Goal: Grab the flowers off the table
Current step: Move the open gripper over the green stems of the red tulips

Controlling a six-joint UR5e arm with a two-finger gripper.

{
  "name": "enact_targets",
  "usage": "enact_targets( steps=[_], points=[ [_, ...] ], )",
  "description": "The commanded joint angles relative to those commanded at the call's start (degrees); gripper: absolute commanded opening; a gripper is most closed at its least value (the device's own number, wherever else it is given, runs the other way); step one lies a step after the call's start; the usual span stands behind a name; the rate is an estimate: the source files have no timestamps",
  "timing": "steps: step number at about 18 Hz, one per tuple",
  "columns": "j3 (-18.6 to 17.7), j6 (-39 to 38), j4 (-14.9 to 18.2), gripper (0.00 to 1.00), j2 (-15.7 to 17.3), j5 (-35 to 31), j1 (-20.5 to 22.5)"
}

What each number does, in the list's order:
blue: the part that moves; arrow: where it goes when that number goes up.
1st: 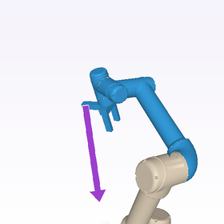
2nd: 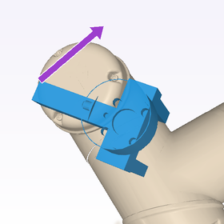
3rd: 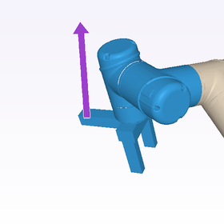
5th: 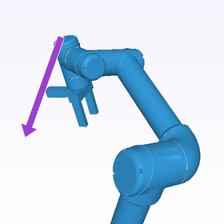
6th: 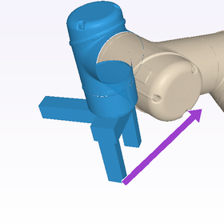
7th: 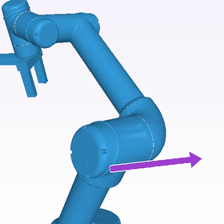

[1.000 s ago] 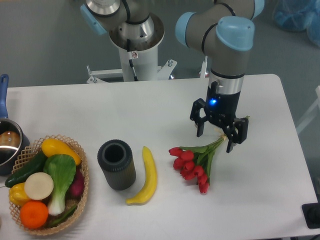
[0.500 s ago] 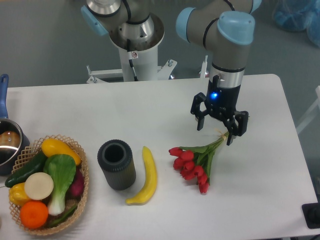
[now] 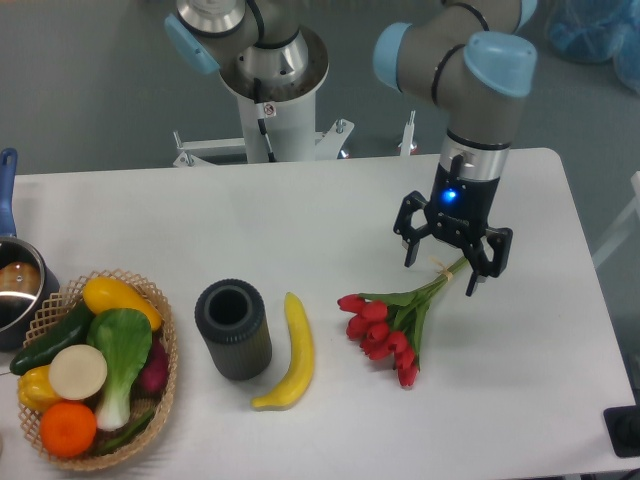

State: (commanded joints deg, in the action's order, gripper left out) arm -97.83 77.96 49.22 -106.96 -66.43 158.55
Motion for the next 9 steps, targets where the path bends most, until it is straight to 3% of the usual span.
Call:
enact_targets(
  steps=[2,9],
  points=[
    [1.0,0.0,0.1,1.0,-1.8,-4.3,0.0],
    [1.7,2.4,1.7,1.0,-4.0,-6.9,0.3]
  ],
)
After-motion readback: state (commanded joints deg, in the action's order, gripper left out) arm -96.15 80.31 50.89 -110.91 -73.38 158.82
